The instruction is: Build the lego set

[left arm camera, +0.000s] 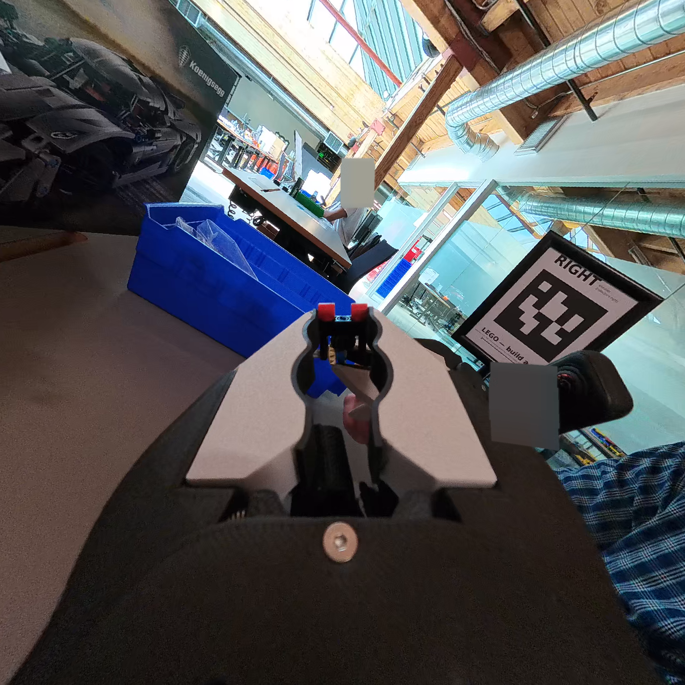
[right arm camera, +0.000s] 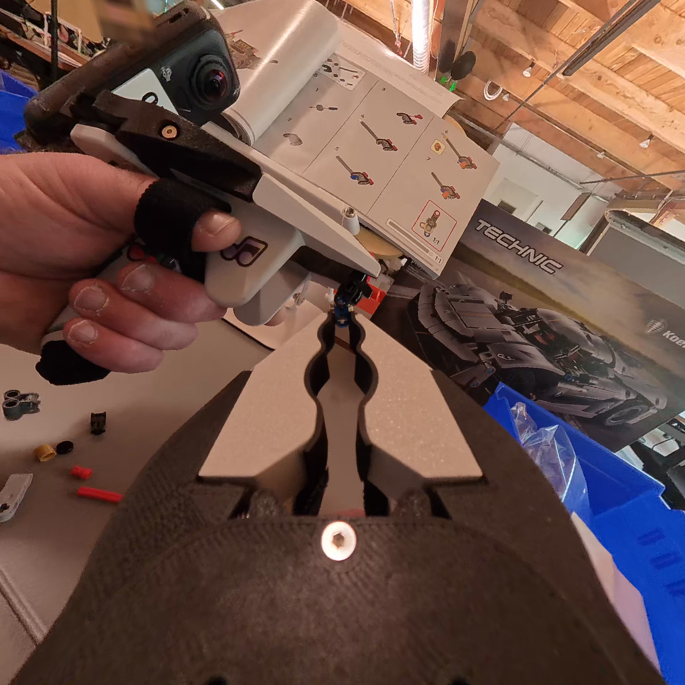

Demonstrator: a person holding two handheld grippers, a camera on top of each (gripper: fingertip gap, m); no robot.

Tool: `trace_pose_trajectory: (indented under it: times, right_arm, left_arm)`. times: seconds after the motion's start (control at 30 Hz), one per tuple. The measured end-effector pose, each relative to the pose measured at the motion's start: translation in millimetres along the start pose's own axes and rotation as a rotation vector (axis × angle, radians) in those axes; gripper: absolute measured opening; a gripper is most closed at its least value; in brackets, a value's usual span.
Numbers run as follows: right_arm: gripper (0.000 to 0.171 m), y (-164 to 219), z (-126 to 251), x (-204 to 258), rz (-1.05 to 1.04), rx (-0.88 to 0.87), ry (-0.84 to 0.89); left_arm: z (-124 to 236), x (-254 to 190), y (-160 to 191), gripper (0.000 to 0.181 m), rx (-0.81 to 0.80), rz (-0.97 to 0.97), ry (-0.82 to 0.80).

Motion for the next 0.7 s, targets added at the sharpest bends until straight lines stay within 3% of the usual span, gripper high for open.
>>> trace_pose_trajectory:
  times: [0.03, 0.7]
  right_arm:
    - [0.004, 0.3, -0.1, -0.3, -0.012, 0.001, 0.002]
    - [0.010, -1.1, -0.3, -1.9, -0.002, -0.011, 0.002]
  left_arm:
    - [-0.2, 0.3, 0.1, 0.024, -0.002, 0.003, -0.001]
    - [-2.3, 3.4, -1.9, 0.023, -0.053, 0.062, -0.016]
Point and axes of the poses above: each gripper's, where its closed fingertips meet, z back along the fingers, y out of its underside, x = y × z across the jaws, the point moved 3 cm from there along z, back along the fingers, and after that the axes turned 8 degrees about -x, right-handed, at the moved point
